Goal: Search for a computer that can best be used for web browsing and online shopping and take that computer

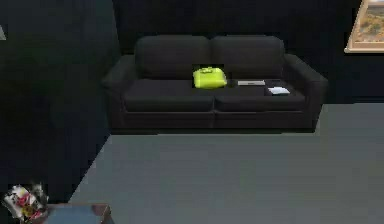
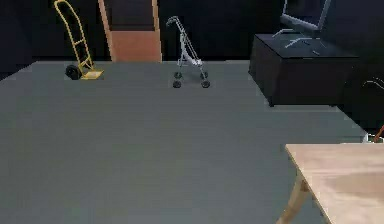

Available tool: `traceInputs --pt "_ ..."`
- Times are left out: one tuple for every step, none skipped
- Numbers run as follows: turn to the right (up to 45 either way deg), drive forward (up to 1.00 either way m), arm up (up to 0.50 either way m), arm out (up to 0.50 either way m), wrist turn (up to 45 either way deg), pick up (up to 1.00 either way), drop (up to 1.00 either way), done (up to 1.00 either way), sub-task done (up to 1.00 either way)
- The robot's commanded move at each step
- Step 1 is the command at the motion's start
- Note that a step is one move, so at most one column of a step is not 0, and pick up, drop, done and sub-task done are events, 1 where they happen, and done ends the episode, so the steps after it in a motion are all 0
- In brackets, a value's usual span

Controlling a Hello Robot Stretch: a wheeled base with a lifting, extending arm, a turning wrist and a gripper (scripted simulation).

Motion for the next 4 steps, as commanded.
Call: traceInputs --pt "45.0 0.0 0.0 0.0 0.0 0.0 0.0 0.0 0.0" --pt "27.0 0.0 0.0 0.0 0.0 0.0 0.0 0.0 0.0" --pt "0.0 0.0 0.08 0.0 0.0 0.0 0.0 0.0 0.0" --pt "0.0 0.0 0.0 0.34 0.0 0.0 0.0 0.0 0.0"
